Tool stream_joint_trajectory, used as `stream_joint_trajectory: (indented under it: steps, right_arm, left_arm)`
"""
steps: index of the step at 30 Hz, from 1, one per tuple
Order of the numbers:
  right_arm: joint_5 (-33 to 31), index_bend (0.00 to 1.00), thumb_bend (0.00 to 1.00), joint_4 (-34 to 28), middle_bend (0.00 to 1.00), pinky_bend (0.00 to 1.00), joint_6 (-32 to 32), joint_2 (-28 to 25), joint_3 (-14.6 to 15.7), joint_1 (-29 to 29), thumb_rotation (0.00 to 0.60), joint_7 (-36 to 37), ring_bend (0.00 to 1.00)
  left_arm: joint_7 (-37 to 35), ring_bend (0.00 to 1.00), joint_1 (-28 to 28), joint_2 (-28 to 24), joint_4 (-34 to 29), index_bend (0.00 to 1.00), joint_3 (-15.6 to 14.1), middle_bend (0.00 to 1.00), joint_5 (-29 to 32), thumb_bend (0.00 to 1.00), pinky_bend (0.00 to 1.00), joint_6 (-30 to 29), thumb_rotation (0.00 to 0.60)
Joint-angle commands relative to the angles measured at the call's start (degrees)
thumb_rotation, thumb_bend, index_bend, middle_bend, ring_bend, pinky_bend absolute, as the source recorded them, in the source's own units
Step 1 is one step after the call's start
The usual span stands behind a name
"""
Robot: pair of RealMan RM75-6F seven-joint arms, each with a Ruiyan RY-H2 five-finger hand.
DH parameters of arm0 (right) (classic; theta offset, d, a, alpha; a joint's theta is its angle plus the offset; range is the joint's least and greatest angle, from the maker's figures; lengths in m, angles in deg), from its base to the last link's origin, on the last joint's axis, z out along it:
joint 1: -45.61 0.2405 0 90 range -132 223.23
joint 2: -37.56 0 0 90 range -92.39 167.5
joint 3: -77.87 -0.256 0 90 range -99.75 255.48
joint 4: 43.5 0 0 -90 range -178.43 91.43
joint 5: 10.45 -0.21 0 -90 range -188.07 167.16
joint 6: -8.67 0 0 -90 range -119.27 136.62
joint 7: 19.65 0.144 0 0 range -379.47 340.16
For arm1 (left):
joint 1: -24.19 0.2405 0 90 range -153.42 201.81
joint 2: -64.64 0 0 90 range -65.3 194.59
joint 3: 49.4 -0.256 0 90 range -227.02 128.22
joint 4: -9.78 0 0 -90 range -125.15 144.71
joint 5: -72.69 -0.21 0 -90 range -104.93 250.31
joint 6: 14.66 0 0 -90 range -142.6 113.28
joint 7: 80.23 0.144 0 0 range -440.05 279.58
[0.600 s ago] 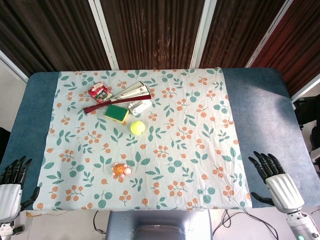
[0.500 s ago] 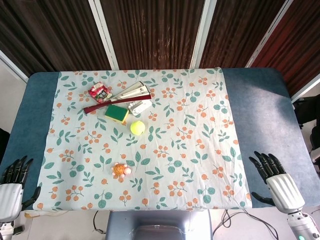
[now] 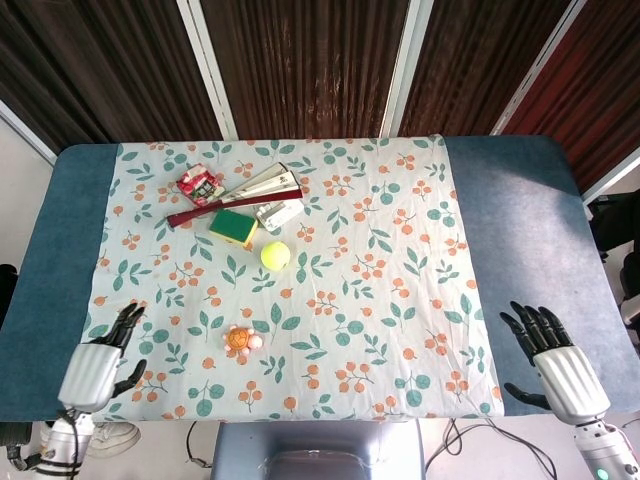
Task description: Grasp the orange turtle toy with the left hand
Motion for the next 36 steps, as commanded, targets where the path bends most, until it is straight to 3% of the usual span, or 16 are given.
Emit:
stream_joint_trajectory:
  steps: [1,7,13,20,31,34,36]
  right_arm:
    - [-0.30,0.00,0.08,-0.17,0.00,0.00,0.07,-0.12,-0.11,0.02,0.600,-0.02,0.00]
    - [-0.89,0.00,0.08,-0.20,0.00,0.00,-0.21,-0.55,-0.41,-0.08,0.600,0.72,0.00]
    - [-0.86,0.00,0.08,-0.45,0.00,0.00,-0.95,-1.14,-0.44,-0.41,0.600,1.46,0.00]
    - [-0.68,0.00,0.08,-0.73,0.00,0.00,-1.51,-1.75,-0.31,-0.75,0.600,2.14,0.00]
    - [-1.12,0.00,0.08,-1.16,0.00,0.00,-1.68,-2.47,-0.37,-1.07,0.600,2.71,0.00]
    - [-1.02,0.00,0.08,-1.23,0.00,0.00,-1.78,-2.61,-0.34,-1.15,0.600,2.85,0.00]
    - [-1.04,0.00,0.08,-1.21,0.00,0.00,-1.88,-2.67,-0.38,-1.21,0.600,2.95,0.00]
  left_arm:
    - [4.31,0.85,-5.06,7.18,5.35,0.07,0.88,0.12,1.02,0.36,0.99,7.04,0.600]
    - [7.66,0.89,-8.58,11.77,6.97,0.08,1.60,0.12,2.67,0.36,1.00,11.33,0.600]
    - [10.57,0.91,-10.45,14.73,7.86,0.18,1.16,0.20,3.65,0.36,1.00,13.33,0.600]
    - [13.43,0.92,-11.42,18.14,11.11,0.30,1.08,0.29,4.13,0.36,1.00,12.69,0.600]
    - [13.88,0.93,-13.01,21.10,14.00,0.36,0.30,0.32,4.94,0.35,1.00,13.49,0.600]
    - [13.89,0.95,-13.25,22.26,15.43,0.44,0.33,0.41,4.36,0.36,1.00,12.29,0.600]
    - [13.54,0.99,-13.28,23.58,17.41,0.59,0.44,0.56,3.61,0.37,1.00,10.68,0.600]
